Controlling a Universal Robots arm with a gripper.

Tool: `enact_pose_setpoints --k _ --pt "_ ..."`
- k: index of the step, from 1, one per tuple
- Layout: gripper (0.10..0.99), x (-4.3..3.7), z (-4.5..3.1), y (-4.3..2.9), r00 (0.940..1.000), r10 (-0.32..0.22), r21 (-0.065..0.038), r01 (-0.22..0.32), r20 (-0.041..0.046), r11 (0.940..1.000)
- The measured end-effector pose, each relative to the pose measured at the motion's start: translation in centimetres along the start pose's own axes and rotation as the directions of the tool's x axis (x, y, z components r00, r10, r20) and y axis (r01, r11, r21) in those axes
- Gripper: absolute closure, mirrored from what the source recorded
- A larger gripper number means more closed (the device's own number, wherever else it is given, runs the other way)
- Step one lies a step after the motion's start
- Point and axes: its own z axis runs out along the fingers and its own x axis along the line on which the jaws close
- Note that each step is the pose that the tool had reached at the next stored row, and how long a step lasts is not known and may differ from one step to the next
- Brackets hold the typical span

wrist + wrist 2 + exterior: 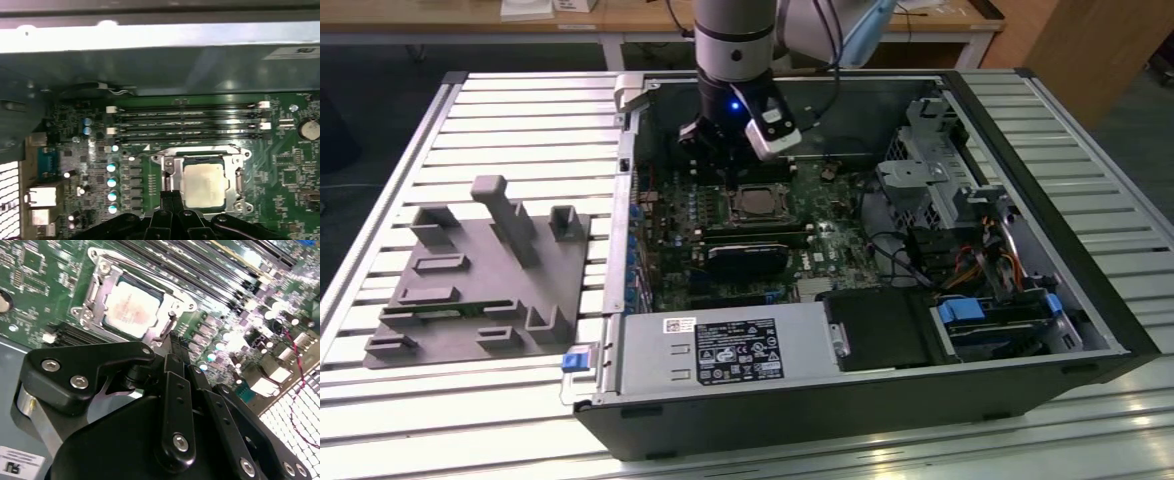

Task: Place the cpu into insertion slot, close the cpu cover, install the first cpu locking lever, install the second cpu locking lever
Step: 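Install the first cpu locking lever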

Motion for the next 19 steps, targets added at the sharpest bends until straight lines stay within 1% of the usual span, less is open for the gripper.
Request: enact_pose_setpoints --k 11,19 --pt "0.98 2.23 -0.03 -0.12 1.0 0.0 0.0 0.0 0.0 1.0" --pt "0.98 2.35 -0.08 -0.14 1.0 0.0 0.0 0.0 -0.0002 1.0"
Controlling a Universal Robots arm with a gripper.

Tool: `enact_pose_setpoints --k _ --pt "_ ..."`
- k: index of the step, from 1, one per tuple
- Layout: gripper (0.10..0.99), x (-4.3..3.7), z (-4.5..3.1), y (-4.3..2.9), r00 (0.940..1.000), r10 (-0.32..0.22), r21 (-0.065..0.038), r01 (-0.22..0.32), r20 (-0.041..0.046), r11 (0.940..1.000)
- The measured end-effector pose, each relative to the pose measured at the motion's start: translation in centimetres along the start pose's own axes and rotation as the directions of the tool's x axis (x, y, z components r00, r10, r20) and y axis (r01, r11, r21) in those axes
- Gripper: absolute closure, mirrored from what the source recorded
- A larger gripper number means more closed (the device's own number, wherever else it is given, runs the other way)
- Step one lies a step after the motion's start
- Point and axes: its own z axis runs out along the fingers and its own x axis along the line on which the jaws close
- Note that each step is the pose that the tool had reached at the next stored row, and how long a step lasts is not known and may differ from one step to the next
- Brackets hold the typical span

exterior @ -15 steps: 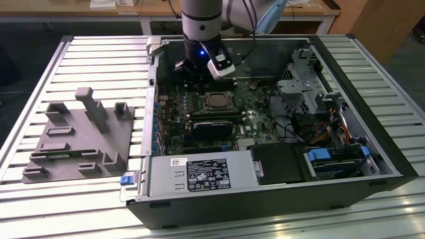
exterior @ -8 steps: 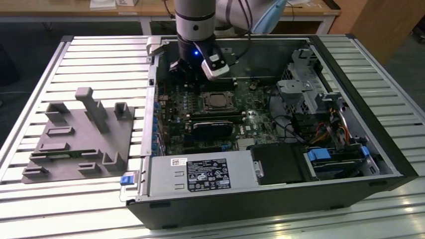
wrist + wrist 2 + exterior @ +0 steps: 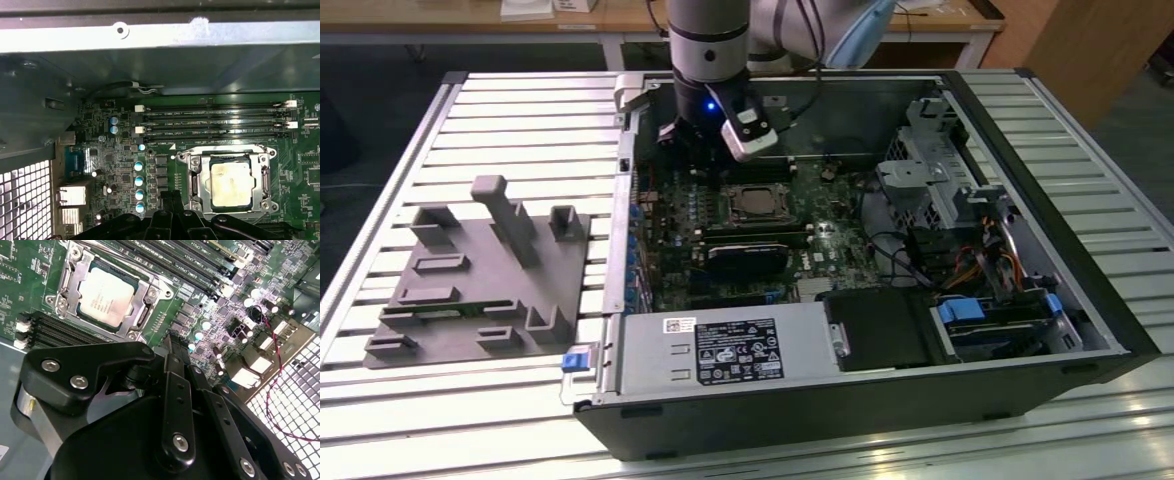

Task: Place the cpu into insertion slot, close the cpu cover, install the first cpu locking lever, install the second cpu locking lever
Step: 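Install the first cpu locking lever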

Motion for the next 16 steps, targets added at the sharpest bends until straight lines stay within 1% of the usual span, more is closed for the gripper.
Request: enact_pose_setpoints --k 2,7,10,11,12,14,15,16 --pt "0.98 -0.01 -0.23 0.02 1.0 0.0 0.0 0.0 0.0001 1.0" --pt "0.98 -0.02 -1.15 0.06 1.0 0.0 0.0 0.0 0.0002 1.0" --pt "0.98 -0.01 -1.27 0.06 1.0 0.0 -0.002 0.0 0.0004 1.0" --pt "0.98 0.0 -1.27 0.05 1.0 0.0 -0.008 0.0 0.0002 1.0" --pt "0.98 0.03 -1.28 0.03 1.0 0.0 -0.02 0.0 -0.0007 0.9998" --pt "0.98 0.11 -1.28 0.0 1.0 0.001 -0.054 -0.001 -0.0025 0.9986" --pt "0.98 0.16 -1.29 -0.02 1.0 0.001 -0.068 -0.001 -0.0034 0.9977" --pt "0.98 0.26 -1.29 -0.03 1.0 0.001 -0.079 -0.001 -0.004 0.9969"
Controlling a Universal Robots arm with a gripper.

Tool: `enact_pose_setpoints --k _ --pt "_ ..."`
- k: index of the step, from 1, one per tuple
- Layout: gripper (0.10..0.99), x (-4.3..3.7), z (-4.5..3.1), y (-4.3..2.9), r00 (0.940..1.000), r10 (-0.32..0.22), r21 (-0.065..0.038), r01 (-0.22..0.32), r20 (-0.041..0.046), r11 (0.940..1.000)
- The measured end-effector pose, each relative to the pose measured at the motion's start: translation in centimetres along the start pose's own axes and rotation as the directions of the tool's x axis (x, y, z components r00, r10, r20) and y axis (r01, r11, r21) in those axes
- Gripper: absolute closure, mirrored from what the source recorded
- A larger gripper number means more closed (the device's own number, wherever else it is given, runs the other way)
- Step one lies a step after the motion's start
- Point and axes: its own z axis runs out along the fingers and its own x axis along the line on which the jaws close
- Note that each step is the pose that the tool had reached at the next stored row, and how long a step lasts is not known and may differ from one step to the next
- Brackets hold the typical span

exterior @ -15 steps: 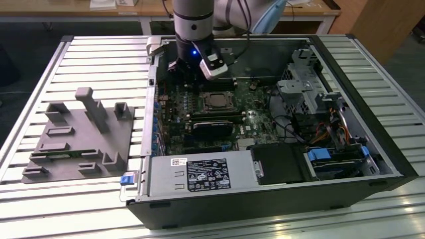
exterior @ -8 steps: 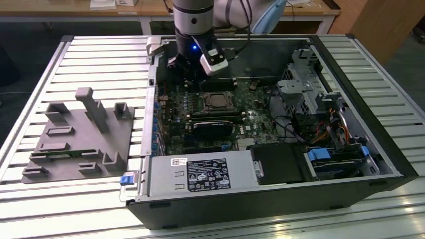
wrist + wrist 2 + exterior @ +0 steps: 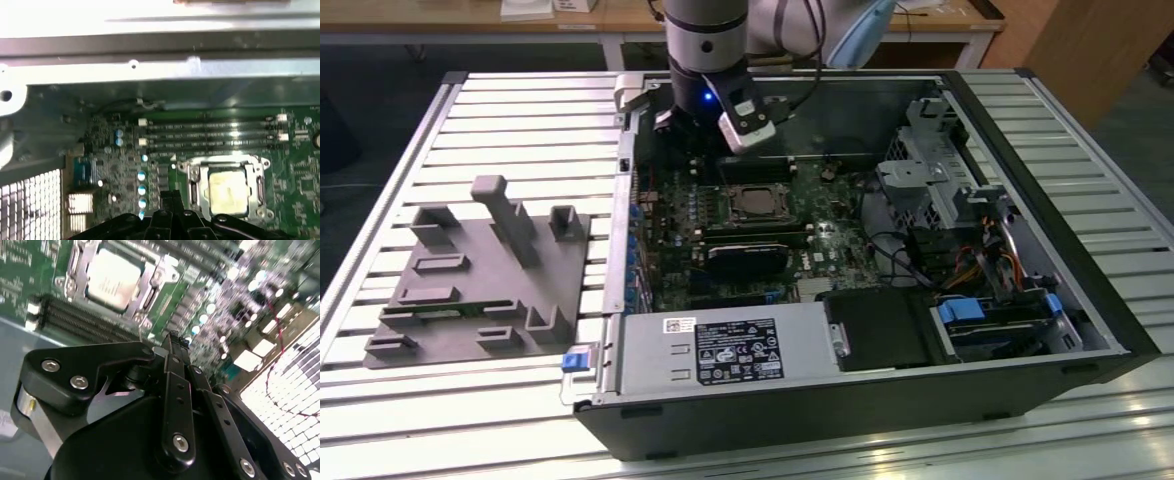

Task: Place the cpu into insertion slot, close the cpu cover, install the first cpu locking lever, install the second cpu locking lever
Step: 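Install the first cpu locking lever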

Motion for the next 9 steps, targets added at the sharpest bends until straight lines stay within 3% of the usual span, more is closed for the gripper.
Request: enact_pose_setpoints --k 4,6,9 --pt "0.98 0.48 0.01 -0.06 1.0 0.0 -0.028 0.0 -0.0015 0.9996" --pt "0.98 0.62 0.01 -0.09 1.0 0.001 -0.054 -0.001 -0.0031 0.9985" --pt "0.98 0.77 0.01 -0.14 1.0 0.001 -0.103 -0.002 -0.0059 0.9947"
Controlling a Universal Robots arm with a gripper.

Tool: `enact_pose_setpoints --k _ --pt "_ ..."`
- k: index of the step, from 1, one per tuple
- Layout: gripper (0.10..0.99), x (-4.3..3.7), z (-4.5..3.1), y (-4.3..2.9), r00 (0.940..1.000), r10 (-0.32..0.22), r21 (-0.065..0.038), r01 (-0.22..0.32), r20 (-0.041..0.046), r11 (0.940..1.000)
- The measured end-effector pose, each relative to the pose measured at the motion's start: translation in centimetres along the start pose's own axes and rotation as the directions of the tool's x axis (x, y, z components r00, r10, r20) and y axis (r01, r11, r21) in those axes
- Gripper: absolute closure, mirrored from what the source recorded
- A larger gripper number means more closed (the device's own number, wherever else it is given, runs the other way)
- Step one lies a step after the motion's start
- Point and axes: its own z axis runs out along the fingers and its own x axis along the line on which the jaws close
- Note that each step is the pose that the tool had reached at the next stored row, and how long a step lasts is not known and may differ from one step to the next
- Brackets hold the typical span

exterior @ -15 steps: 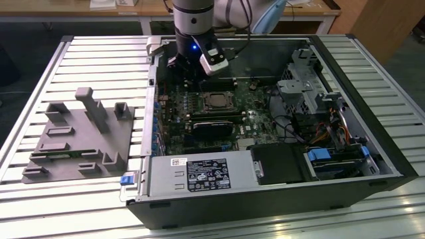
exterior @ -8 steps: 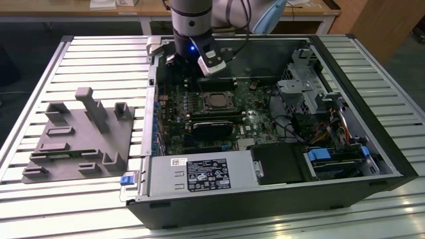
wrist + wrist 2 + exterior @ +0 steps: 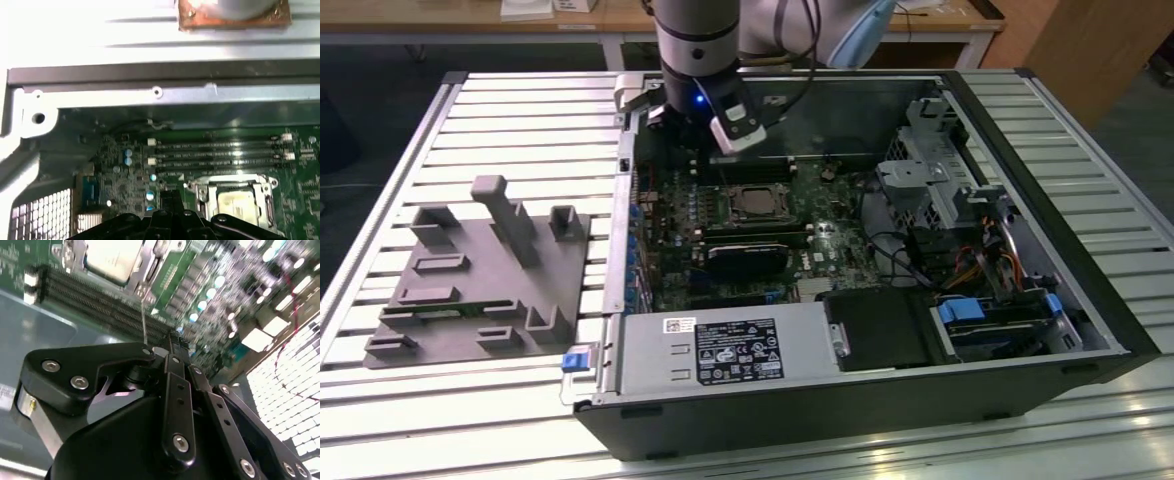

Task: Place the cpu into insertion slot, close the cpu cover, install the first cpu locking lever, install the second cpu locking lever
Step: 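Install the first cpu locking lever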

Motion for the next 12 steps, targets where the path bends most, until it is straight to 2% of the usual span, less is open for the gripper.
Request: enact_pose_setpoints --k 1,2,3,4,5,12 --pt "0.98 0.03 0.0 -0.02 1.0 0.0 -0.015 0.0 -0.0008 0.9999" --pt "0.98 0.07 0.0 -0.05 1.0 0.001 -0.041 -0.001 -0.0021 0.9992" --pt "0.98 0.07 -0.01 -0.07 1.0 0.001 -0.061 -0.001 -0.0033 0.9982" --pt "0.98 0.07 -0.01 -0.08 1.0 0.001 -0.067 -0.001 -0.0036 0.9978" --pt "0.98 0.07 -0.01 -0.08 1.0 0.001 -0.07 -0.001 -0.0038 0.9976" --pt "0.98 -0.18 0.0 -0.07 1.0 0.001 -0.07 -0.001 -0.0038 0.9975"
